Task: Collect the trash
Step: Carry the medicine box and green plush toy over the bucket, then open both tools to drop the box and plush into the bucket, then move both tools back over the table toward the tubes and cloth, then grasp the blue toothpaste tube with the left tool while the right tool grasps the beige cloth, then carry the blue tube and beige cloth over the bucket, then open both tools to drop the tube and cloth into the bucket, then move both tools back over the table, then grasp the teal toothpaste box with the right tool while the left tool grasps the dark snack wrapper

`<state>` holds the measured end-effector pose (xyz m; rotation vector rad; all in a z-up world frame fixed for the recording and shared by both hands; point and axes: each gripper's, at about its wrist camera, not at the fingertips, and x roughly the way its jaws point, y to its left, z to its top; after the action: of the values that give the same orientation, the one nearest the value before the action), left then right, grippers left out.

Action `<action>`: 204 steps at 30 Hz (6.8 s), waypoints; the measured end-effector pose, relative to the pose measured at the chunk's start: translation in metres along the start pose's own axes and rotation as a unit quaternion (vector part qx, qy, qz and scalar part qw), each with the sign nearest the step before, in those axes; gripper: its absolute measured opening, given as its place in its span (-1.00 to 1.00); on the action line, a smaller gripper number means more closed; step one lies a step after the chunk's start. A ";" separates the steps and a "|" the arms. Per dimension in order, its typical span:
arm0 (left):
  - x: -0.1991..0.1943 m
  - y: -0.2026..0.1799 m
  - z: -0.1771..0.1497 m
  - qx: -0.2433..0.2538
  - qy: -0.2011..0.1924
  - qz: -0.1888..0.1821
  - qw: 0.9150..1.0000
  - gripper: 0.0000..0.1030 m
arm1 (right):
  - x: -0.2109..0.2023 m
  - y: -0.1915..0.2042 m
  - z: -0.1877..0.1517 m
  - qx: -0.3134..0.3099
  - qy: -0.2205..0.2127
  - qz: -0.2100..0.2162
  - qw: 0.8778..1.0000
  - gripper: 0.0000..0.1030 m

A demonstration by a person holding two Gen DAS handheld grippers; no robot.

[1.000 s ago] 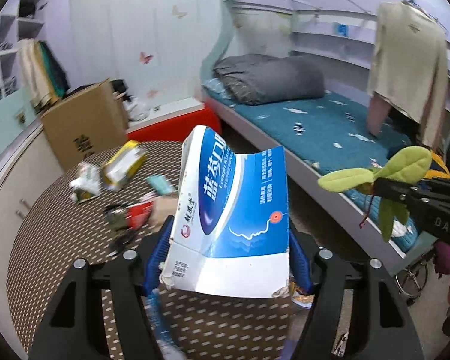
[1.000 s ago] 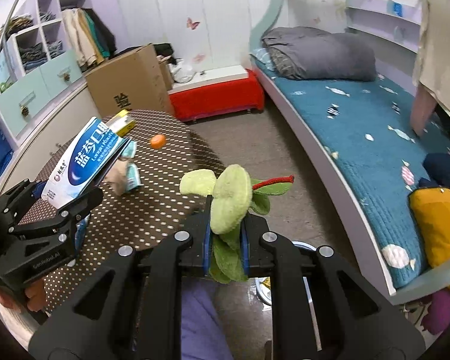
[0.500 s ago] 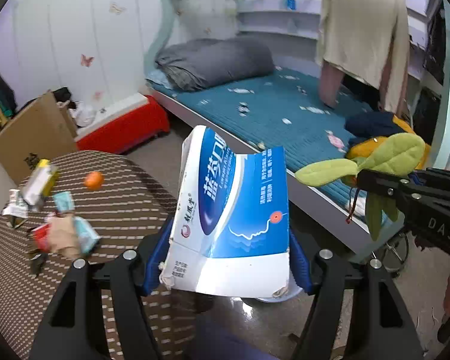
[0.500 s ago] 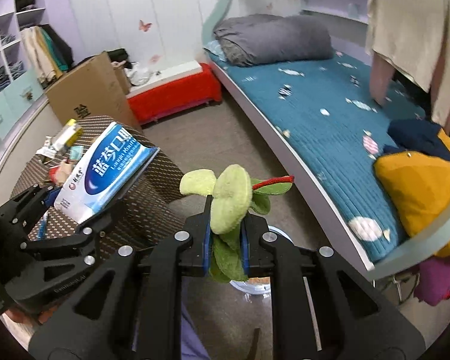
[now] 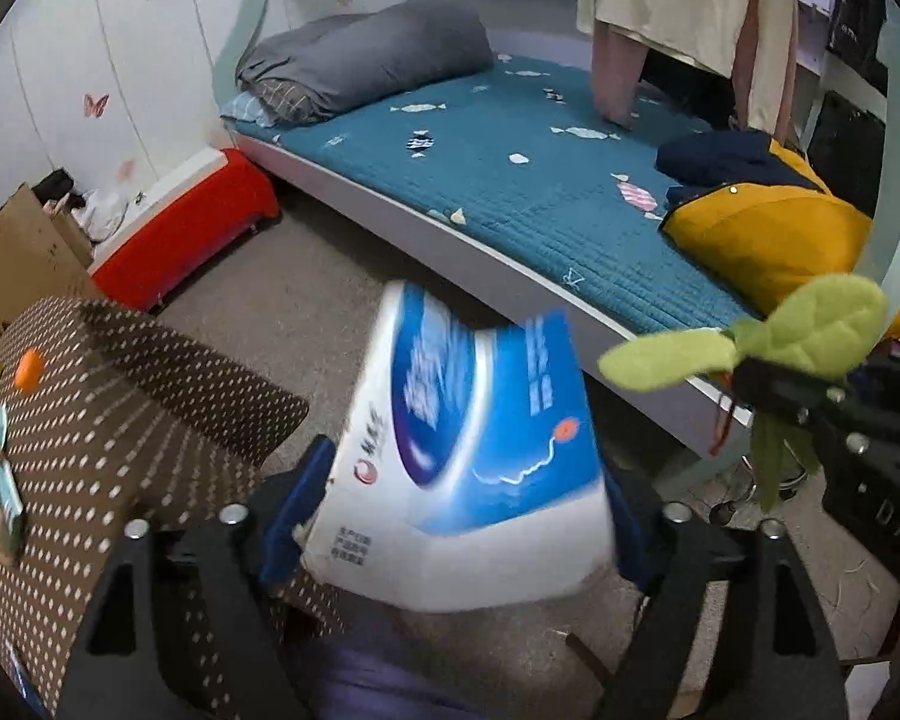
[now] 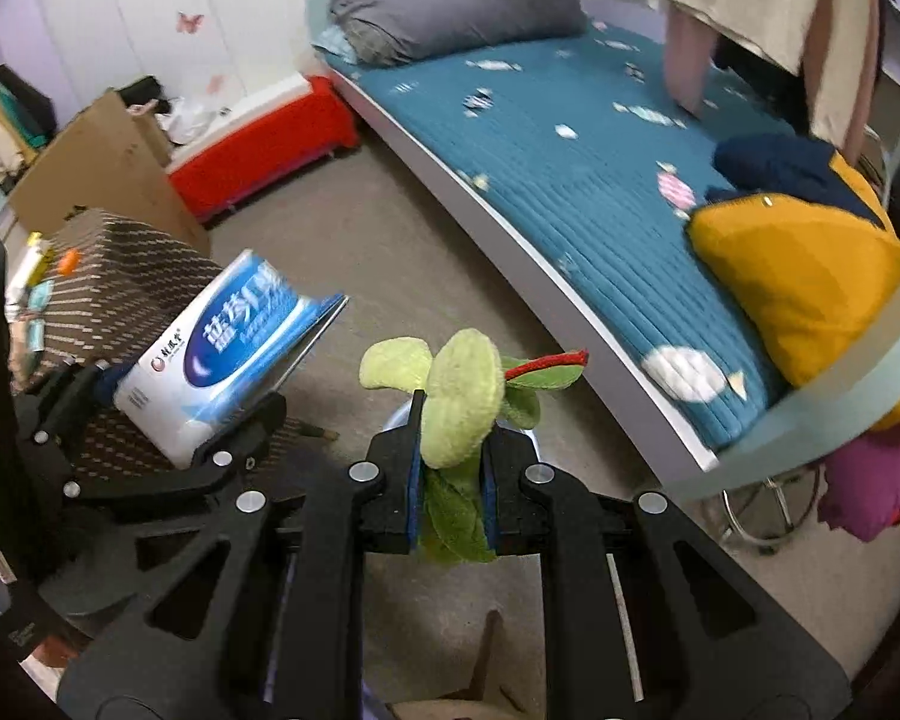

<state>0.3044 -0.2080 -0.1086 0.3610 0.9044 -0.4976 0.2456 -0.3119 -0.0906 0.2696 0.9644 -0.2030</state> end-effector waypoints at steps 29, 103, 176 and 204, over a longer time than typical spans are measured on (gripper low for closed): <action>-0.030 0.059 -0.014 -0.070 -0.005 0.029 0.997 0.69 | 0.023 0.031 0.009 -0.027 0.009 0.002 1.000 0.43; -0.106 0.144 -0.044 -0.133 -0.062 0.040 0.988 -0.81 | -0.053 0.167 0.030 -0.160 -0.075 0.142 0.974 -0.62; -0.131 0.331 -0.115 -0.308 -0.012 0.151 0.939 0.66 | 0.014 0.343 0.038 -0.286 -0.006 0.183 0.940 0.51; -0.102 0.319 -0.105 -0.282 0.037 0.179 0.942 -0.63 | 0.015 0.345 0.035 -0.298 -0.017 0.219 0.929 -0.60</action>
<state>0.3591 0.1347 -0.0565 0.0135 0.9860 0.1200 0.3808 0.0035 -0.0377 -0.0842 0.8638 0.4926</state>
